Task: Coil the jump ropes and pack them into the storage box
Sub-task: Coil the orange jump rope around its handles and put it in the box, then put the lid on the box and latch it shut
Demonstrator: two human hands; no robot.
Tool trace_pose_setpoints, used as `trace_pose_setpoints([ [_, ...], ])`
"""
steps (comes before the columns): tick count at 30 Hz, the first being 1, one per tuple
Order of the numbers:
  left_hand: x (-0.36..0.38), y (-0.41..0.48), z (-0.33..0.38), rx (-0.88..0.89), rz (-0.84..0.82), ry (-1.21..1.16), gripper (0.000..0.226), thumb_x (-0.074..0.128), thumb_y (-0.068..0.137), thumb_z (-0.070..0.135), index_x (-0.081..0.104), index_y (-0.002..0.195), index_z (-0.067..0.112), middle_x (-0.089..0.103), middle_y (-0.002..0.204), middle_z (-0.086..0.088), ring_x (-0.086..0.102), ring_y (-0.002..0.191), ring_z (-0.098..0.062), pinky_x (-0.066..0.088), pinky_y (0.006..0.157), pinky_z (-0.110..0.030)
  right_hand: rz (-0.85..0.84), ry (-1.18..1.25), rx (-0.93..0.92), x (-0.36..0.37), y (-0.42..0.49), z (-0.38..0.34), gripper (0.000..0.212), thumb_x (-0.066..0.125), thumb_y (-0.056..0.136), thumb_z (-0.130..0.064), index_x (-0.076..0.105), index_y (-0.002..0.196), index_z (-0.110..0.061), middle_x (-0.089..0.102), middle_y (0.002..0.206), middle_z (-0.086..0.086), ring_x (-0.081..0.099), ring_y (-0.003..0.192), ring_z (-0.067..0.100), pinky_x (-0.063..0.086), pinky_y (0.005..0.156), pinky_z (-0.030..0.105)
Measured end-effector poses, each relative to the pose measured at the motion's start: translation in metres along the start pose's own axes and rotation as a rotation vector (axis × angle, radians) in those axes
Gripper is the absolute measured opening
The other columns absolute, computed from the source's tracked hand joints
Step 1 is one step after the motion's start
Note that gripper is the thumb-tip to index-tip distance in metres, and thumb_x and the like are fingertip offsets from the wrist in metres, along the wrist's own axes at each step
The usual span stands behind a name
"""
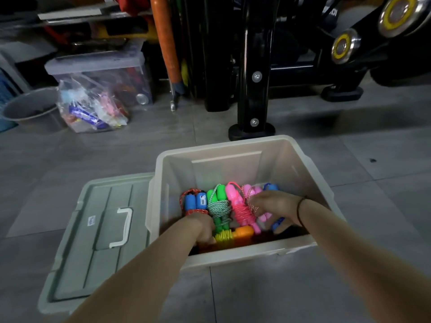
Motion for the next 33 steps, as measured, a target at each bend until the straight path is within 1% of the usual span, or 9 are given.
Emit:
trace_pose_setpoints([
  [4, -0.035, -0.026, -0.003, 0.144, 0.211, -0.346, 0.044, 0.063, 0.088, 0.033, 0.053, 0.131, 0.024, 0.061, 0.123, -0.003, 0.057, 0.114, -0.019, 0.042, 0.098, -0.024, 0.154, 0.087, -0.292, -0.035, -0.024, -0.012, 0.013, 0.052, 0.094, -0.035, 0.054, 0.106, -0.036, 0.069, 0.102, 0.006, 0.066, 0.081, 0.029, 0.05, 0.059, 0.014],
  [7, -0.062, -0.07, -0.003, 0.373, 0.395, -0.75, 0.024, 0.061, 0.091, 0.019, 0.063, 0.112, 0.032, 0.068, 0.101, 0.003, 0.066, 0.092, -0.011, 0.05, 0.09, -0.025, 0.21, 0.11, -0.431, -0.041, -0.042, -0.008, 0.019, 0.061, 0.086, -0.04, 0.061, 0.104, -0.045, 0.071, 0.103, -0.005, 0.068, 0.094, 0.015, 0.052, 0.086, 0.024],
  [10, -0.088, -0.123, -0.033, 0.449, 0.746, -1.024, 0.031, 0.054, 0.093, 0.006, 0.065, 0.098, 0.034, 0.071, 0.08, 0.005, 0.064, 0.066, -0.008, 0.051, 0.072, -0.019, 0.133, -0.148, -0.49, -0.01, -0.049, -0.008, 0.038, 0.049, 0.069, -0.079, 0.061, 0.098, -0.056, 0.069, 0.103, -0.017, 0.063, 0.099, 0.0, 0.048, 0.096, 0.028],
  [13, -0.087, -0.172, -0.095, 0.331, 1.211, -1.189, 0.027, 0.054, 0.092, 0.006, 0.066, 0.096, 0.03, 0.068, 0.07, 0.005, 0.056, 0.058, -0.007, 0.047, 0.06, -0.018, -0.013, -0.484, -0.602, 0.04, -0.059, -0.02, 0.065, 0.022, 0.055, -0.098, 0.046, 0.108, -0.069, 0.059, 0.118, -0.031, 0.055, 0.109, -0.009, 0.044, 0.098, 0.022],
  [17, -0.041, -0.196, -0.178, -0.038, 1.556, -1.236, 0.025, 0.055, 0.087, 0.009, 0.065, 0.091, 0.032, 0.06, 0.068, 0.007, 0.05, 0.057, -0.006, 0.042, 0.059, -0.02, 0.09, -0.82, -0.801, 0.075, -0.078, -0.041, 0.058, 0.007, 0.068, -0.09, 0.009, 0.125, -0.076, 0.035, 0.146, -0.023, 0.042, 0.13, 0.002, 0.036, 0.101, 0.012],
  [21, 0.023, -0.141, -0.232, -0.346, 1.277, -1.086, 0.015, 0.056, 0.091, 0.017, 0.065, 0.096, 0.029, 0.062, 0.098, -0.003, 0.061, 0.087, -0.017, 0.043, 0.078, -0.027, 0.357, -0.803, -0.968, 0.07, -0.089, -0.062, 0.053, 0.026, 0.084, -0.075, 0.014, 0.134, -0.062, 0.07, 0.1, -0.019, 0.066, 0.078, -0.005, 0.04, 0.072, 0.002],
  [26, 0.089, -0.048, -0.244, -0.43, 0.465, -0.623, 0.041, 0.032, 0.1, 0.044, 0.046, 0.137, 0.035, 0.021, 0.156, -0.001, 0.021, 0.142, -0.025, 0.019, 0.114, -0.033, 0.193, -0.663, -0.867, 0.079, -0.088, -0.069, 0.045, 0.021, 0.082, -0.079, 0.036, 0.121, -0.063, 0.067, 0.083, -0.029, 0.062, 0.071, -0.01, 0.038, 0.067, -0.001],
  [29, 0.101, -0.024, -0.248, -0.348, 0.378, -0.574, 0.04, 0.031, 0.099, 0.045, 0.04, 0.139, 0.04, 0.02, 0.156, 0.005, 0.02, 0.142, -0.025, 0.017, 0.117, -0.034, 0.207, -0.689, -0.842, 0.072, -0.074, -0.057, 0.057, 0.01, 0.058, -0.097, 0.048, 0.085, -0.066, 0.055, 0.077, -0.039, 0.06, 0.084, -0.014, 0.035, 0.072, -0.001],
  [33, 0.095, -0.018, -0.253, -0.346, 0.472, -0.531, 0.035, 0.042, 0.089, 0.044, 0.047, 0.123, 0.042, 0.054, 0.13, 0.004, 0.054, 0.116, -0.024, 0.044, 0.097, -0.035, 0.215, -0.825, -0.881, 0.078, -0.08, -0.068, 0.043, 0.03, 0.084, -0.077, 0.05, 0.118, -0.059, 0.044, 0.116, -0.047, 0.045, 0.102, -0.026, 0.032, 0.085, -0.004],
])
Point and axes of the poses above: each hand's wrist, its own y-axis towards the middle knuckle, its own x-axis out of the palm, z = x × y, the point moved 10 cm from there along y, towards the middle knuckle
